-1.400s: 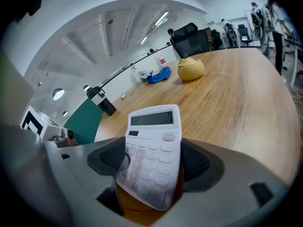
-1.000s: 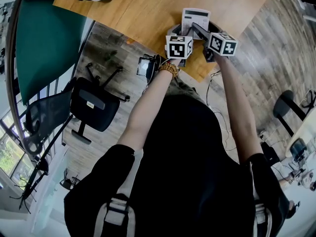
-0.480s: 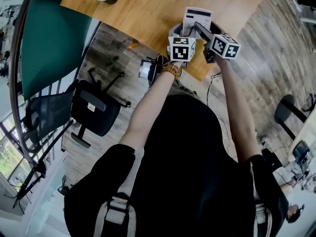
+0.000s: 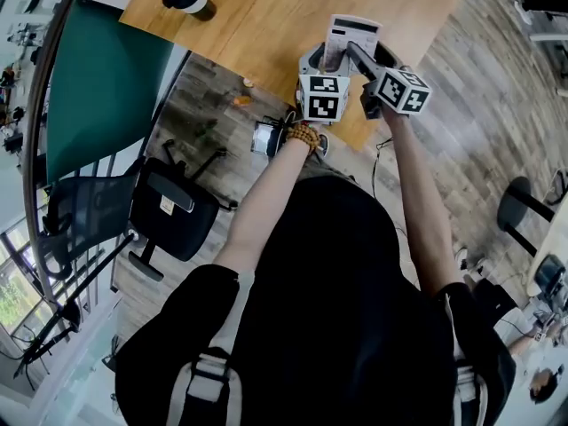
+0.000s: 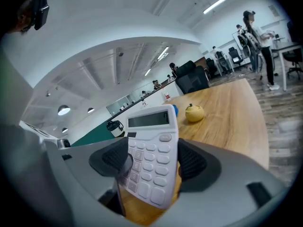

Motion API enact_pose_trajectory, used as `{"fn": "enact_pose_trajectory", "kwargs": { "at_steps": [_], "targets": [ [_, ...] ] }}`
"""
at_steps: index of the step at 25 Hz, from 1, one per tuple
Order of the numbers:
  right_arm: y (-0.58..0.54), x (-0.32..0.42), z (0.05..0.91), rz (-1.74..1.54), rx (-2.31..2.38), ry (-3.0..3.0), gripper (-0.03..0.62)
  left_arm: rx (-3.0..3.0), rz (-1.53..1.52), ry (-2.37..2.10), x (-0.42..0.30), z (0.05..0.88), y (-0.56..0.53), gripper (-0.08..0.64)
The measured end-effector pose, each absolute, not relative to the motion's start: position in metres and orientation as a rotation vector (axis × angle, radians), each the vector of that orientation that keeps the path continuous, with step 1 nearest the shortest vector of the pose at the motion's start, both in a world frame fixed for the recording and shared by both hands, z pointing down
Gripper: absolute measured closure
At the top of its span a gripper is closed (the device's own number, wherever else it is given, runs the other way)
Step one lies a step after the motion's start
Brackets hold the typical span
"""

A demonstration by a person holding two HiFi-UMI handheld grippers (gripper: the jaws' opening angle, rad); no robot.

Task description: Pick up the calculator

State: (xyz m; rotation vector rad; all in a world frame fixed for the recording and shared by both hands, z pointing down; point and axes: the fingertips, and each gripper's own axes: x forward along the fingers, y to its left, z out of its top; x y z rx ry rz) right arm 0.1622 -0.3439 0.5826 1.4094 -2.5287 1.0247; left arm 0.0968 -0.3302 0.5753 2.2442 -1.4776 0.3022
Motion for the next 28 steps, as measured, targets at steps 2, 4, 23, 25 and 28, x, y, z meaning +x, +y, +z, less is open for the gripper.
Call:
{"fn": "enact_pose_trajectory", "kwargs": {
  "at_steps": [2, 4, 23, 25, 28],
  "targets": [
    [-0.341, 0.163, 0.573, 1.006, 1.42, -2.558, 0.255, 2.293, 0.296, -1.496, 0.097, 0.559, -0.33, 0.345],
    [-0.34, 0.164, 0.555, 0.973, 1.447, -2.588, 0.256, 2.33, 0.282, -1.508, 0.097, 0.543, -0.329, 0.345],
    [-0.345, 0.17, 0.406, 0.526, 1.522, -2.802, 0.275, 2.545, -0.017, -1.592, 0.101, 0.4, -0.335, 0.345],
    [-0.341, 0.167, 0.398, 0.495, 1.512, -2.814, 0.275, 2.549, -0.034, -1.607, 0.098, 0.393, -0.331, 0.345],
    [-0.335, 0.165, 0.392, 0.446, 1.5, -2.82, 0.279, 2.562, -0.048, -1.619, 0.096, 0.386, -0.324, 0.347]
  ]
}}
